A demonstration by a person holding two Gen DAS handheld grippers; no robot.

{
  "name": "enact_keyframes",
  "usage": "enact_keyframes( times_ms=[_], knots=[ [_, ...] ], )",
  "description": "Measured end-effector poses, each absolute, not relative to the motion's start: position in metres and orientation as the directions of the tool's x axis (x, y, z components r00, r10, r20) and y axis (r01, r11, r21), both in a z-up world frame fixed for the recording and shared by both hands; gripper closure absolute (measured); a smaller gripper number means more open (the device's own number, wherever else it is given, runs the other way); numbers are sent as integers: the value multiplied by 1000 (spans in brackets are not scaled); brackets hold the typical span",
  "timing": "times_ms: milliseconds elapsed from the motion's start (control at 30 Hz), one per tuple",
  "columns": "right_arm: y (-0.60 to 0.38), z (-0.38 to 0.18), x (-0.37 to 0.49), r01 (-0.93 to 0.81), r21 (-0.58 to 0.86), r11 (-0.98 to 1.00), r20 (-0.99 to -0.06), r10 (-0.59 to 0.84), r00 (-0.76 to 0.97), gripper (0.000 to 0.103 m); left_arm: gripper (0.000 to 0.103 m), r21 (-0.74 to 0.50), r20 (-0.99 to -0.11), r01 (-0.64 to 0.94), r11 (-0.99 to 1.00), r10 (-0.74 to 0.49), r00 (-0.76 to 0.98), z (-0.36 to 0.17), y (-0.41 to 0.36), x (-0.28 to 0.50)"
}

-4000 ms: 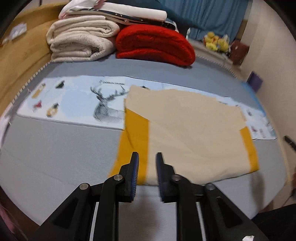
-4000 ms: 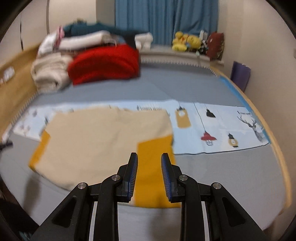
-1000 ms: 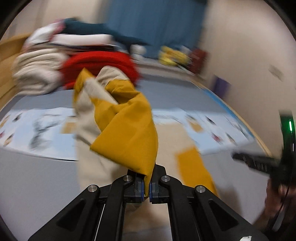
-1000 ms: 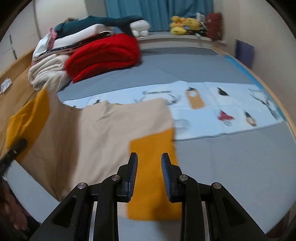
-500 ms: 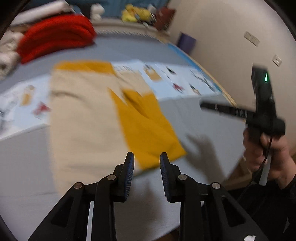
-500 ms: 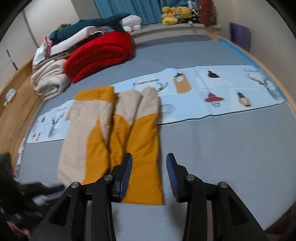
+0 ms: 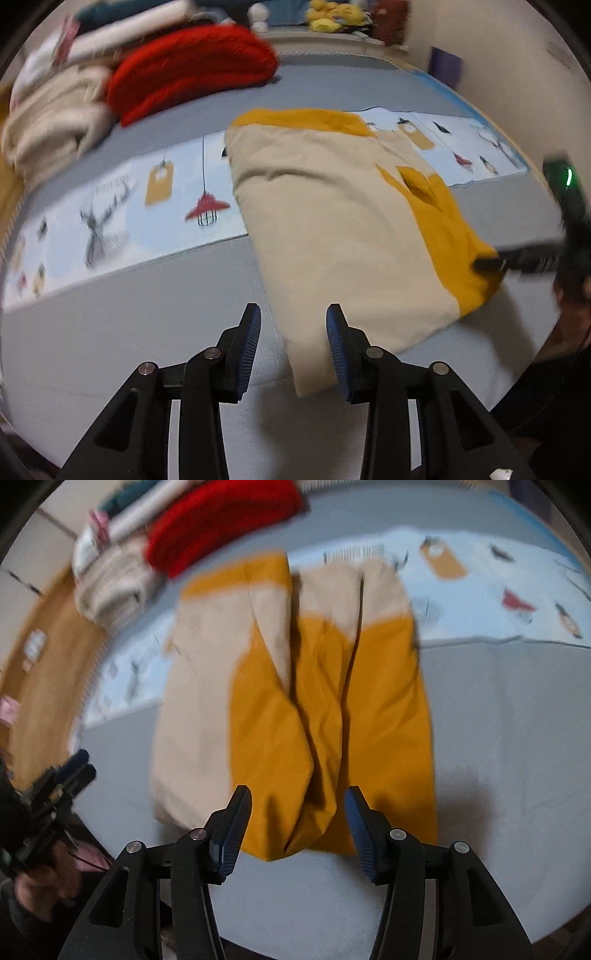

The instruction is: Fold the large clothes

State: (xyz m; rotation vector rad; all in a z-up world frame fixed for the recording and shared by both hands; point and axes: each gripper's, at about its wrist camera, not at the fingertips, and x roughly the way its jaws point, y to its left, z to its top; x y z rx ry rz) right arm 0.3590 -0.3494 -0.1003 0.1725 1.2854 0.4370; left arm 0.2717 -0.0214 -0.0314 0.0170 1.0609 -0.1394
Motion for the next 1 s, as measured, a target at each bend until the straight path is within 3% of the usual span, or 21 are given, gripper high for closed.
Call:
enact_keyframes(
  times_ms=[100,300,333,400,467,667,833,1000],
  knots=[
    [-327,-121,362,-242,277,930,-932,322,169,49,69,-87,-902,52,995,-100,421,-43,-12,289],
    [-311,-129,370,-220,248,944,-942,287,171,51,69,-85,-904,56,995,-101,416,-44,-22,290],
    [-310,-129,370,-209,249,946,-942,287,175,54,69,-84,-905,55,995,-99,413,-45,-24,290],
    [-311,-127,372,-187,253,949,-939,287,188,74,69,-80,-911,49,996,-93,401,-48,-24,293],
    [-311,-124,372,-185,257,948,-934,293,205,82,69,-81,-915,45,996,-92,393,-51,-27,293],
    [-307,-109,367,-231,249,941,-918,305,253,90,69,-75,-920,37,996,-84,383,-56,-33,293],
    [-311,-77,359,-282,262,923,-865,354,355,93,69,-125,-919,-12,992,-111,378,-59,-30,299],
    [-325,-21,332,-375,269,887,-740,439,509,94,69,-261,-892,-78,962,-210,400,-57,-25,307]
  ],
)
